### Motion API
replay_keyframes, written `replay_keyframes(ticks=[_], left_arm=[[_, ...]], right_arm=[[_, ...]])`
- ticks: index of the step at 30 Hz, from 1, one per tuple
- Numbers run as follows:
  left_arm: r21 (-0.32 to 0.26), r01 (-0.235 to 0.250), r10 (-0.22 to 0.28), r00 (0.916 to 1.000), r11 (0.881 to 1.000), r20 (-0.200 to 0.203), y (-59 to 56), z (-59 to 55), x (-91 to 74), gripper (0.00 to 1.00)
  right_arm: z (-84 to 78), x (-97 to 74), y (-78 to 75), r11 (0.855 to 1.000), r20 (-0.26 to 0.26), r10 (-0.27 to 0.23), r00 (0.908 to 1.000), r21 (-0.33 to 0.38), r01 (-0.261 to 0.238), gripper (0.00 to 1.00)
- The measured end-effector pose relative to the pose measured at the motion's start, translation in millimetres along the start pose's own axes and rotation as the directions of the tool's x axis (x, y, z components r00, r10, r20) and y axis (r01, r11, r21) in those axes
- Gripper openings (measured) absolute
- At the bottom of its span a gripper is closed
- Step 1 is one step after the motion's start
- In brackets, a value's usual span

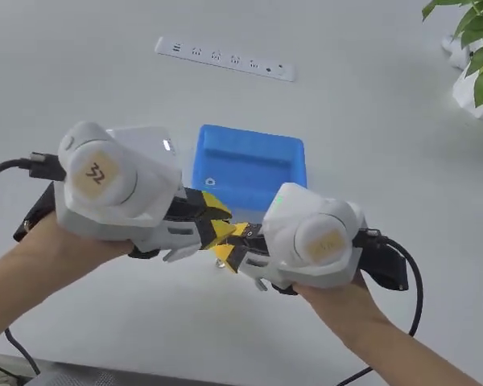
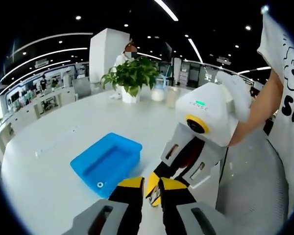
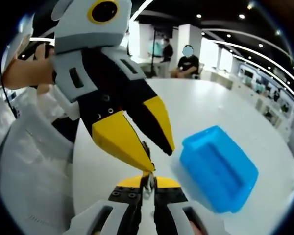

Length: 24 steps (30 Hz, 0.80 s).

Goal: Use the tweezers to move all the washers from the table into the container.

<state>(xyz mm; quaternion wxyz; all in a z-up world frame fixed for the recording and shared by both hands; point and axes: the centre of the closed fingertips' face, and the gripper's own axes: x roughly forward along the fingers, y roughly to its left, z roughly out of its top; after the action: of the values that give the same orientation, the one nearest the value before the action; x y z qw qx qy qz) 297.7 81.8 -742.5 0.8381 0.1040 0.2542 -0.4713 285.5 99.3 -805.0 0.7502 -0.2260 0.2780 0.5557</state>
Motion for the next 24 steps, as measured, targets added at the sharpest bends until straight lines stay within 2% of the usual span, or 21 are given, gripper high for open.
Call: replay_keyframes(ticks=[3,6,8,11,13,18,19,24], left_arm=[[-0.027,-0.065,0.065,0.9978,0.998,0.01,5.2,5.5,-14.1,0.26],[-0.068,-0.087,0.09,0.995,0.994,0.043,4.4,12.5,-25.0,0.37],[-0.068,-0.098,0.102,0.9933,0.993,0.054,1.6,16.2,-34.2,0.42],[-0.063,-0.142,0.146,0.9871,0.988,0.065,1.7,21.1,-46.8,0.51],[-0.073,-0.182,0.188,0.9792,0.981,0.077,2.5,25.5,-57.5,0.58],[-0.117,-0.246,0.259,0.9588,0.962,0.117,3.9,35.1,-76.3,0.73],[-0.115,-0.247,0.26,0.9587,0.962,0.116,3.4,35.4,-77.9,0.75],[-0.135,-0.289,0.306,0.944,0.948,0.124,5.2,36.5,-87.0,0.81]], right_arm=[[5.7,-4.1,0.5,1.0,0.005,-0.002,1.0,-0.012,0.002,0.03],[11.1,-9.2,1.0,1.0,0.005,-0.01,0.9999,-0.026,0.01,0.03],[15.9,-14.2,1.4,0.999,0.007,-0.017,0.9998,-0.038,0.017,0.03],[22.8,-20.3,2.0,0.998,0.012,-0.025,0.9996,-0.056,0.026,0.03],[27.1,-24.5,2.3,0.997,0.015,-0.029,0.9995,-0.075,0.03,0.03],[34.1,-30.5,2.6,0.994,0.022,-0.033,0.9992,-0.108,0.035,0.03],[35.7,-31.8,3.6,0.992,0.021,-0.03,0.9993,-0.12,0.032,0.03],[44.1,-37.9,3.8,0.988,0.03,-0.03,0.9991,-0.153,0.034,0.03]])
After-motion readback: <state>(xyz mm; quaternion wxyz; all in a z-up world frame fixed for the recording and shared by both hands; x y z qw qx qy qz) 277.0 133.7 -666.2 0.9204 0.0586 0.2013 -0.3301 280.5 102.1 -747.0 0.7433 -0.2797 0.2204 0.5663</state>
